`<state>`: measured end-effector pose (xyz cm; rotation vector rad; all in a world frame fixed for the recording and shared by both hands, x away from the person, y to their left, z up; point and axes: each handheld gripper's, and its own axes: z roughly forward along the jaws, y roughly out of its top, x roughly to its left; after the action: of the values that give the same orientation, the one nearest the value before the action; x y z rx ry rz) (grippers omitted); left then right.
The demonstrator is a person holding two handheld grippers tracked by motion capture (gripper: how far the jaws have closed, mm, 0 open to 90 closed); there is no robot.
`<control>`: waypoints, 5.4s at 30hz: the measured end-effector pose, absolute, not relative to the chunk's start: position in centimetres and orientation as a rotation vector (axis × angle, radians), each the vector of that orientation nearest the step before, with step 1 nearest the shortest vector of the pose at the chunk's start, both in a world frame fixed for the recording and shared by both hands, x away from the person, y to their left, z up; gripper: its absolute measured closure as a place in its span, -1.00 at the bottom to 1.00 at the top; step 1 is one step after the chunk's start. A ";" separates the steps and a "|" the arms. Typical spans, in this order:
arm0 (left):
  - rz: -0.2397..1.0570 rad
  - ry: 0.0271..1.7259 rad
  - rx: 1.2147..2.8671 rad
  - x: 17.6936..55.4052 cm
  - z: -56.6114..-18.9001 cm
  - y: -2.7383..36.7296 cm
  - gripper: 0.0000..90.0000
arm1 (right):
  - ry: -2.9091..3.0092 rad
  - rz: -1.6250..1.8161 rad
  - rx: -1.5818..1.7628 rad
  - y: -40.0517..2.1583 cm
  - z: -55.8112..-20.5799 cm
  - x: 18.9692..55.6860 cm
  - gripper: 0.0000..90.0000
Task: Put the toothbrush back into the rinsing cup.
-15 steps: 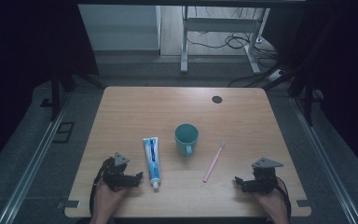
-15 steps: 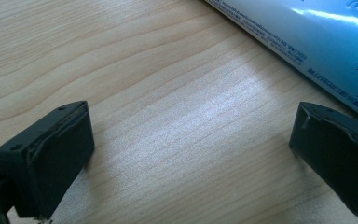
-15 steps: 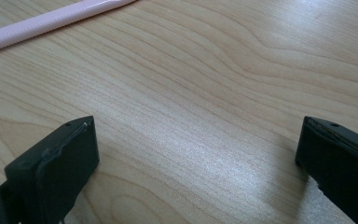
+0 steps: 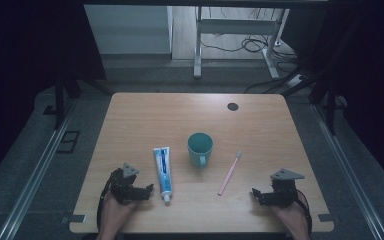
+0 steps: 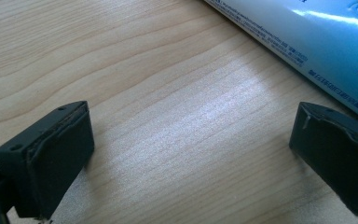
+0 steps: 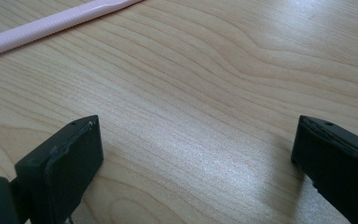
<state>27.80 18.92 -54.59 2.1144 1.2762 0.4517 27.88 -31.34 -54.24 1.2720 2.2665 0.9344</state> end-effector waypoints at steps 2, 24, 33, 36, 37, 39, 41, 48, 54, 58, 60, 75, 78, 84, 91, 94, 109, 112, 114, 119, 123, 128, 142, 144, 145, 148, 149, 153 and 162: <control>0.452 1.277 2.114 27.8 -54.6 18.9 -1.00 | 2.267 0.934 1.271 -31.3 -54.2 27.9 -0.97; 0.453 1.277 2.115 27.8 -54.6 18.9 -1.00 | 2.319 0.969 1.292 -31.5 -53.0 27.8 -0.52; 0.452 1.277 2.114 27.8 -54.6 18.9 -1.00 | 2.372 0.998 1.280 -31.4 -52.3 27.8 -0.04; 0.452 1.277 2.114 27.8 -54.6 18.9 -1.00 | 2.399 0.998 1.268 -31.2 -52.2 27.9 0.12; 0.452 1.277 2.114 27.8 -54.6 18.9 -1.00 | 2.404 0.996 1.267 -31.1 -52.1 27.9 0.16; 0.452 1.277 2.114 27.8 -54.6 18.9 -1.00 | 2.415 0.996 1.265 -30.9 -52.0 27.9 0.29; 0.452 1.276 2.114 27.8 -54.6 18.9 -1.00 | 2.424 0.994 1.258 -30.8 -51.8 28.0 0.37; 0.452 1.276 2.114 27.8 -54.6 18.9 -1.00 | 2.460 0.995 1.215 -30.1 -51.5 28.1 0.70; 0.453 1.276 2.114 27.8 -54.6 18.9 -1.00 | 2.480 1.019 1.207 -29.8 -51.4 28.1 0.92; 0.453 1.276 2.115 27.8 -54.6 18.9 -1.00 | 2.486 1.041 1.206 -29.6 -51.3 28.3 0.98; 0.453 1.276 2.115 27.8 -54.6 18.9 -1.00 | 2.489 1.053 1.205 -29.4 -51.3 28.3 0.98; 0.453 1.276 2.114 27.8 -54.6 18.9 -1.00 | 2.559 1.112 1.109 -26.1 -50.6 29.6 0.97; 0.453 1.276 2.114 27.8 -54.6 18.9 -1.00 | 2.573 1.122 1.093 -25.3 -50.7 29.9 0.97; 0.453 1.276 2.114 27.8 -54.6 18.9 -1.00 | 2.589 1.145 1.068 -23.8 -50.8 30.3 0.96; 0.453 1.276 2.114 27.8 -54.6 18.9 -1.00 | 2.615 1.150 1.028 -21.8 -51.1 30.8 0.95; 0.453 1.277 2.114 27.8 -54.6 18.9 -1.00 | 2.629 1.144 1.018 -21.0 -51.4 31.0 0.94; 0.453 1.276 2.114 27.8 -54.6 18.9 -1.00 | 2.662 1.096 1.023 -20.6 -52.6 30.5 0.89; 0.453 1.276 2.114 27.8 -54.6 18.9 -1.00 | 2.657 1.089 1.031 -21.1 -52.5 30.3 0.89; 0.453 1.276 2.114 27.8 -54.6 18.9 -1.00 | 2.654 1.084 1.035 -21.4 -52.5 30.2 0.88; 0.453 1.276 2.114 27.8 -54.6 18.9 -1.00 | 2.641 1.063 1.063 -22.6 -52.5 30.0 0.88; 0.453 1.276 2.114 27.8 -54.6 18.9 -1.00 | 2.626 1.054 1.083 -23.5 -52.4 29.9 0.87; 0.453 1.276 2.115 27.8 -54.6 18.9 -1.00 | 2.610 1.039 1.112 -24.6 -52.3 29.7 0.87; 0.453 1.281 2.111 27.8 -54.6 18.9 -1.00 | 2.560 0.986 1.185 -27.9 -52.4 29.8 0.86; 0.453 1.281 2.111 27.8 -54.6 18.9 -1.00 | 2.560 0.989 1.186 -28.0 -52.4 29.8 0.86; 0.453 1.281 2.111 27.8 -54.6 18.9 -1.00 | 2.563 0.986 1.180 -28.0 -52.3 29.8 0.85; 0.454 1.279 2.112 27.8 -54.6 18.9 -1.00 | 2.565 0.988 1.170 -27.8 -51.9 29.8 0.81; 0.454 1.279 2.113 27.8 -54.6 18.9 -1.00 | 2.562 0.989 1.168 -27.8 -51.7 29.8 0.79; 0.453 1.280 2.112 27.8 -54.6 18.9 -1.00 | 2.553 0.969 1.159 -28.0 -50.8 30.1 0.65; 0.451 1.283 2.109 27.8 -54.6 18.8 -1.00 | 2.599 0.802 1.175 -27.9 -50.0 31.5 0.35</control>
<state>27.79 18.82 -54.60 2.1087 1.2834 0.4514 31.51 -27.93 -49.97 1.1750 2.5994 0.8017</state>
